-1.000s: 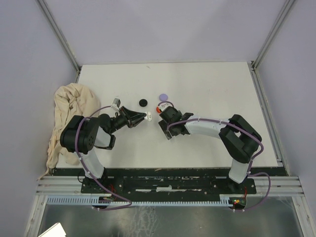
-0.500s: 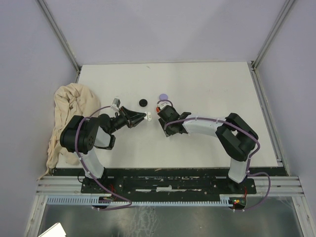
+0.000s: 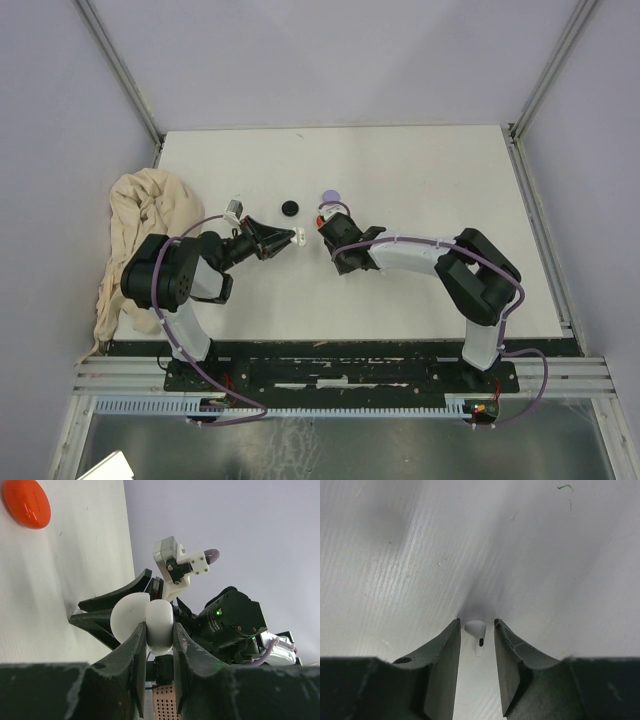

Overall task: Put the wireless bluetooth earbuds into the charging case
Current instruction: Pick up the earbud from the center of the board.

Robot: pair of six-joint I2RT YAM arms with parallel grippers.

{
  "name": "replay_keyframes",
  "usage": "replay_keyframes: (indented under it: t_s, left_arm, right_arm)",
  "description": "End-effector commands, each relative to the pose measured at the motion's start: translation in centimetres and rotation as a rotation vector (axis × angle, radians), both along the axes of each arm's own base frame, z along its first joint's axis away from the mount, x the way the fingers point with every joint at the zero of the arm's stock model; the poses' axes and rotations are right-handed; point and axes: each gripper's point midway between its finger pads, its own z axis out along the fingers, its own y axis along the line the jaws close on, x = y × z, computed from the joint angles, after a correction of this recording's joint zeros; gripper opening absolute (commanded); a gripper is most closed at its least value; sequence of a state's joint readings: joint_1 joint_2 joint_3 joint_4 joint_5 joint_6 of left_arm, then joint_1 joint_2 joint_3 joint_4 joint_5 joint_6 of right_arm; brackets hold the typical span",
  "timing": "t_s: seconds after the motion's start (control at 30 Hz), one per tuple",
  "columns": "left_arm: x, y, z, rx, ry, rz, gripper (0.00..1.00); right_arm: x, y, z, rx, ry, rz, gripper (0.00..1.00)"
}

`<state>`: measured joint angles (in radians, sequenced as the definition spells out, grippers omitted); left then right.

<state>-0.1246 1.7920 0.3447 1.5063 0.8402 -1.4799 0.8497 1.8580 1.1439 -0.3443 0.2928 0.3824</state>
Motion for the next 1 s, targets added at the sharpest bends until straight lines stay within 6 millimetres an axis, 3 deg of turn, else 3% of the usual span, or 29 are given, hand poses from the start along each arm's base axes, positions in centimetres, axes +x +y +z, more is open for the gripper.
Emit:
replay_keyframes:
  t_s: [0.0,0.23,0.57,0.73,0.97]
  left_arm:
    - [-0.6,0.1,2.7,-0.027,-0.114,-0.016,0.03]
    - [-0.6,0.1,2.8,-0.029,-0.115,-0.016,0.03]
    - [-0.6,0.1,2.7,-0.028,-0.113,-0.014,0.03]
    - [-0.7,0.1,2.6,-0.029,-0.105,-0.018,0.03]
    - [-0.9,-0.8,2.8,-0.043,-0.095,-0.050,0.03]
  right_arm:
    - [0.8,0.6,0.1,0.014,-0.005,-0.017,0.40]
    - [0.8,0.5,0.1,0.016,0.004,-0.022,0.34]
    - [1.3,0.6,1.1,0.031,-0.021,-0.009,0.15]
    - [2.5,1.2,4.8,0.097,-0.137,0.022,0.08]
    - [3.8,2.0,11.9,0.277,-0.372,0.098,0.04]
